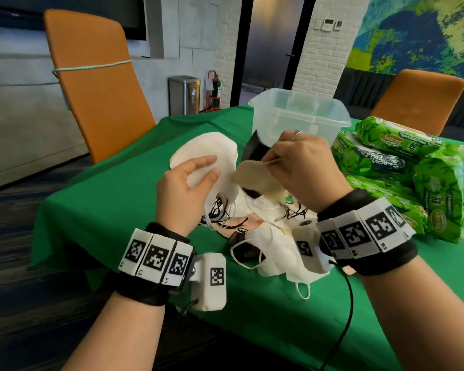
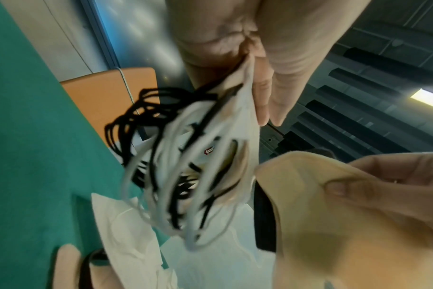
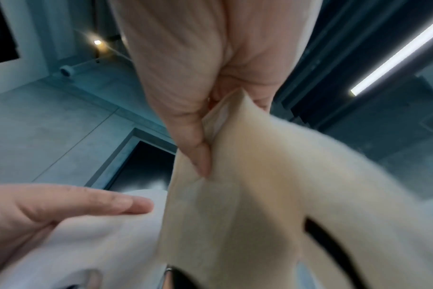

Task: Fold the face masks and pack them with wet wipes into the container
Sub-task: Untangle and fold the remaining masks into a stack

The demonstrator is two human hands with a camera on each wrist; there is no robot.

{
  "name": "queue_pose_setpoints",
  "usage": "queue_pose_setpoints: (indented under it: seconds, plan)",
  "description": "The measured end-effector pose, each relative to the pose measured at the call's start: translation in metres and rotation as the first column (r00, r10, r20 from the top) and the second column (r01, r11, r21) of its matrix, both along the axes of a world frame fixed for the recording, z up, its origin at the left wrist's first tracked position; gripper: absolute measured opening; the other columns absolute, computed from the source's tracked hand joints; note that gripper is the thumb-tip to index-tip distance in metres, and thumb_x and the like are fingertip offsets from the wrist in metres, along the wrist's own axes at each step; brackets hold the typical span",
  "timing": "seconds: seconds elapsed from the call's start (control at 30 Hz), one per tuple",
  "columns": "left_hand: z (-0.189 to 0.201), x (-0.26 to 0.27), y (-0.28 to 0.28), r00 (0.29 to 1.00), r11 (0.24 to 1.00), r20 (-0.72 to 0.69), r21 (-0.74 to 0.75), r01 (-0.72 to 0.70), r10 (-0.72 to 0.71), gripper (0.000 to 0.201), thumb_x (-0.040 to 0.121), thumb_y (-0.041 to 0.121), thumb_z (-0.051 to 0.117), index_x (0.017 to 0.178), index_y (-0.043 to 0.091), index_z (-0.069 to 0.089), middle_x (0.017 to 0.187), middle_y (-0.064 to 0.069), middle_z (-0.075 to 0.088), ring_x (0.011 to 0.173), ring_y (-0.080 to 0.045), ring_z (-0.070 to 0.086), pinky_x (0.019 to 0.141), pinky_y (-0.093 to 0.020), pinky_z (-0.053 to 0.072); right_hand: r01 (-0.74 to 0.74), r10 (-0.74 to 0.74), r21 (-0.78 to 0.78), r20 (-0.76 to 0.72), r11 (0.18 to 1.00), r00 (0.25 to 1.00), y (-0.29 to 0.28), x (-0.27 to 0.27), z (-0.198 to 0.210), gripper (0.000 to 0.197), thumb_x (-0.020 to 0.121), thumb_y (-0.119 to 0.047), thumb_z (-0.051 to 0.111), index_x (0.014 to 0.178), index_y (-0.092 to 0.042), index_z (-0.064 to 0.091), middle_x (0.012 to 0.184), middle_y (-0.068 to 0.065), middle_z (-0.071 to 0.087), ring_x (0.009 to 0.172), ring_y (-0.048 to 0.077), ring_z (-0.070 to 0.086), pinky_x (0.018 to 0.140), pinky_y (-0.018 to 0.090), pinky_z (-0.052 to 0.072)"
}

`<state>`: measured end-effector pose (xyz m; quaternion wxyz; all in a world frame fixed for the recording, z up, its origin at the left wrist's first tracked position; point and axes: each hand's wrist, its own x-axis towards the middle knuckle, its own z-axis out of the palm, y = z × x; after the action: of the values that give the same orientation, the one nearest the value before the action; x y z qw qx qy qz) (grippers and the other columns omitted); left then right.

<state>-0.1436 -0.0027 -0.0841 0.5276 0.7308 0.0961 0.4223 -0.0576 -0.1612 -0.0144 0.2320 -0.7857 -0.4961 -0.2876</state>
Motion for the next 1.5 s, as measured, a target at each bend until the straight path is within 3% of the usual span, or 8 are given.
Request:
queue_pose_setpoints:
  seconds: [0.23,0.5,0.77,0.97,1.07,1.23,1.33,1.5]
  plan:
    - [0.006,0.004,-0.011,0.986,0.972,0.056,-0.166,0.167,-0.16,0.038,0.073,0.057,0.059,0.089,0.026,0.074,0.089,0.012,0.073,0.089,-0.001,0.064,0.084,-0.016,0.047,-0.103,0.11,-0.226,0.018,0.969,0.994,0.018,-0.018,-0.016,0.015,0.07,0.001,0.053,0.069,-0.002,0.068,0.069,0.016,0.061,0.054,0.033,0.058,0.048,0.04,0.052]
    - [0.001,0.007,-0.011,0.987,0.95,0.028,-0.266,0.163,-0.161,0.016,0.078,0.013,0.07,0.076,0.029,0.074,0.076,0.01,0.073,0.082,-0.018,0.067,0.091,-0.044,0.052,-0.226,0.204,-0.244,-0.114,0.943,0.972,0.017,-0.025,-0.024,0.03,0.08,-0.022,0.041,0.072,-0.007,0.066,0.069,0.01,0.061,0.056,0.031,0.058,0.05,0.038,0.051]
    - [0.0,0.007,0.004,0.996,0.965,0.072,-0.261,-0.032,0.052,0.022,0.085,0.005,0.064,0.1,0.021,0.067,0.091,0.002,0.07,0.084,-0.008,0.065,0.093,-0.035,0.051,-0.187,0.161,-0.218,-0.131,0.958,0.978,0.005,-0.027,-0.025,0.009,0.069,-0.008,0.06,0.068,-0.01,0.068,0.103,0.015,0.062,0.085,0.033,0.06,0.071,0.037,0.05]
    - [-0.001,0.006,0.022,0.988,0.957,0.057,-0.262,-0.127,0.146,0.024,0.089,0.01,0.061,0.111,0.003,0.066,0.1,0.0,0.066,0.091,-0.011,0.064,0.094,-0.033,0.05,0.103,-0.074,0.122,-0.217,0.987,0.973,-0.015,-0.012,-0.004,0.021,0.074,-0.006,0.054,0.093,-0.009,0.063,0.066,0.009,0.058,0.06,0.027,0.05,0.055,0.02,0.025]
    - [-0.002,0.006,0.024,0.987,0.956,0.083,-0.274,-0.108,0.136,0.025,0.091,0.011,0.059,0.112,0.001,0.065,0.104,-0.003,0.066,0.091,-0.01,0.062,0.094,-0.03,0.048,0.177,-0.109,0.188,-0.325,0.966,0.94,-0.02,-0.006,0.003,0.028,0.078,-0.002,0.059,0.101,-0.019,0.058,0.07,0.013,0.06,0.064,0.028,0.051,0.056,0.025,0.034]
    - [-0.001,0.004,0.021,0.992,0.952,0.089,-0.301,-0.057,0.088,0.018,0.092,0.013,0.057,0.108,0.016,0.064,0.098,0.003,0.067,0.09,-0.009,0.063,0.096,-0.036,0.048,-0.039,0.142,0.224,-0.467,0.974,0.873,-0.02,-0.013,0.014,0.02,0.079,-0.014,0.068,0.087,-0.031,0.061,0.075,0.0,0.062,0.067,0.01,0.051,0.062,0.025,0.042]
    - [-0.001,0.002,0.017,0.995,0.931,0.102,-0.363,0.043,-0.007,0.014,0.092,0.011,0.055,0.092,0.015,0.069,0.087,0.004,0.072,0.09,-0.015,0.066,0.091,-0.035,0.051,-0.281,0.416,0.31,-0.593,0.908,0.69,-0.016,-0.023,0.017,0.039,0.071,-0.018,0.075,0.104,-0.031,0.058,0.062,-0.006,0.058,0.058,0.005,0.05,0.057,0.017,0.041]
    - [0.008,-0.004,0.0,0.973,0.909,0.146,-0.355,0.22,-0.178,0.029,0.092,-0.003,0.047,0.081,0.015,0.067,0.065,0.014,0.07,0.066,0.001,0.064,0.066,-0.015,0.05,-0.182,0.304,0.249,-0.653,0.951,0.694,0.003,-0.021,0.007,0.01,0.077,-0.01,0.071,0.078,-0.016,0.063,0.069,-0.007,0.064,0.066,0.005,0.056,0.062,0.019,0.045]
